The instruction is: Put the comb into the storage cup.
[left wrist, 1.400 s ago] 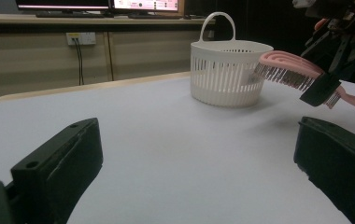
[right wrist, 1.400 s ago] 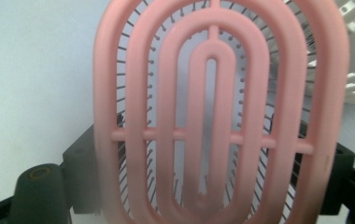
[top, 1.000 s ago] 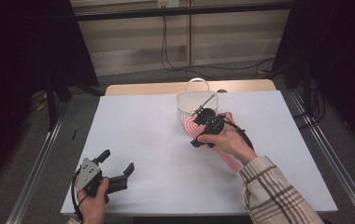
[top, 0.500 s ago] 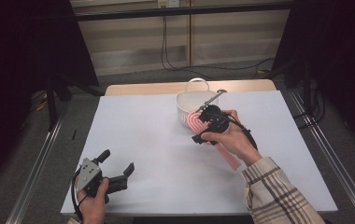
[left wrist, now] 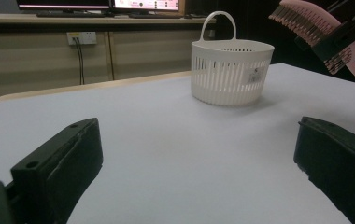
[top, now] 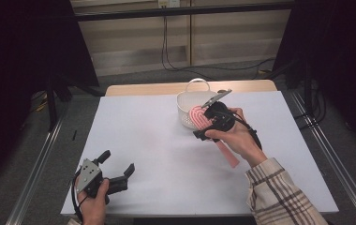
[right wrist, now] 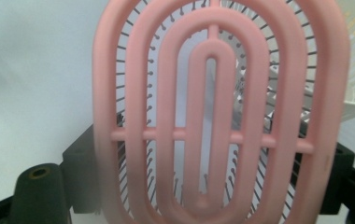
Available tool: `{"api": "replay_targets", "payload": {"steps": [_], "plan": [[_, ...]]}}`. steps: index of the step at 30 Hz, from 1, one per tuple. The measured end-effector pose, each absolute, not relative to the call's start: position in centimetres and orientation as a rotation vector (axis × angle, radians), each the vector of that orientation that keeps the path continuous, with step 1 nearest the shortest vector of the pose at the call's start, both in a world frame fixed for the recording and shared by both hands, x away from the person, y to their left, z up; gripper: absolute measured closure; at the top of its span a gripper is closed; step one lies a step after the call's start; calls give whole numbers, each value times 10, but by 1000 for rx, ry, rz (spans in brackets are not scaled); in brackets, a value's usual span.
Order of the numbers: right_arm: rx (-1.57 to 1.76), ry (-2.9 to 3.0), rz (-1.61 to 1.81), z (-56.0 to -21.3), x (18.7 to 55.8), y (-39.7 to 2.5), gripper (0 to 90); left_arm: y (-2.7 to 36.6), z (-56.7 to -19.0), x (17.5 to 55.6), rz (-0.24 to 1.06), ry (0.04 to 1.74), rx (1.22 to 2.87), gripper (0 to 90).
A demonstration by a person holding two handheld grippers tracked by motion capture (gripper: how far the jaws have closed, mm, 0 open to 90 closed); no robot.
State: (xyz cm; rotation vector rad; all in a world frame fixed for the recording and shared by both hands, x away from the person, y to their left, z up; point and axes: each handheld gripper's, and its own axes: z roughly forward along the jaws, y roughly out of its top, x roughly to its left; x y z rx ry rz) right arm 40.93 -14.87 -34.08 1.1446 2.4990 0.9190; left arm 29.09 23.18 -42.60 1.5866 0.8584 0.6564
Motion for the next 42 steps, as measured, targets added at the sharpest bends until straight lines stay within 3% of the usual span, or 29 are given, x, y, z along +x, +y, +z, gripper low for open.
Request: {"api": "replay_targets", "payload": {"steps": [42], "plan": [[1028,2173,1287,-318,401,-169,194,231,-425,290,662,842,1583,13]]}}
